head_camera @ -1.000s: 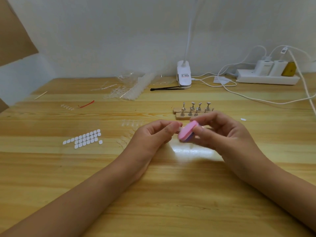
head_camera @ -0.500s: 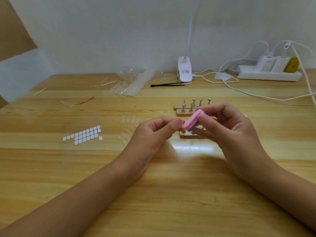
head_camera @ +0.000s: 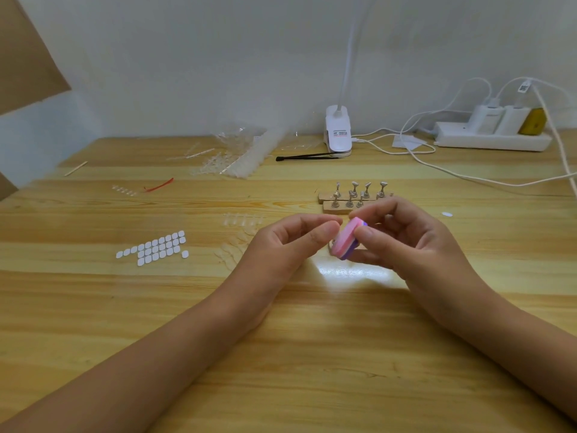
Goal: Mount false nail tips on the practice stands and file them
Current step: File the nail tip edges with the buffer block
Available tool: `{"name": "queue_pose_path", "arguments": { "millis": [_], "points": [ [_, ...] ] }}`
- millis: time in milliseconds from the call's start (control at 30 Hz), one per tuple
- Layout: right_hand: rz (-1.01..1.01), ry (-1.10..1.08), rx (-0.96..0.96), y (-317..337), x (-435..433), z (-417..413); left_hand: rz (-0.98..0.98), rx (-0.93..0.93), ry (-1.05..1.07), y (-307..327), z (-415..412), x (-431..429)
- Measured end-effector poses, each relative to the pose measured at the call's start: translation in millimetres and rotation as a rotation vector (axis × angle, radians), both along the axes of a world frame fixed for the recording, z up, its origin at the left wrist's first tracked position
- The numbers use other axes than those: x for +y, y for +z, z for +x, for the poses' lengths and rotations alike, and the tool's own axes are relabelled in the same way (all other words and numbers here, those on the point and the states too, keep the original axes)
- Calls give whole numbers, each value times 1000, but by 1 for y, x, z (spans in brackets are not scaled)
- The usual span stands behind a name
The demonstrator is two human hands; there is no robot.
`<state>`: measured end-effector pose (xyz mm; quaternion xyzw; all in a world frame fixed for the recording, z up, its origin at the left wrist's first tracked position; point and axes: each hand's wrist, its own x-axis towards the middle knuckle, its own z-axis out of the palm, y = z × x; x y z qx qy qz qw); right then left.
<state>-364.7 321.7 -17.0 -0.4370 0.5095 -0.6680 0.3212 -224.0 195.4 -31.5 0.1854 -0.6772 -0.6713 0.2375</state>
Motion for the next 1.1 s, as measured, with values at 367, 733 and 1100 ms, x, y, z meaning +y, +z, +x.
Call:
{"name": "queue_pose_path", "arguments": {
  "millis": [367, 733, 1100],
  "points": [
    [-8, -23, -72, 0, -1, -7, 0, 10, -53, 3, 1, 2],
    [14, 39, -117, 1, 0, -7, -10, 18, 3, 2, 2, -1],
    [36, 118, -243, 1, -1, -8, -220, 69, -3, 7, 6, 4]
  ]
}}
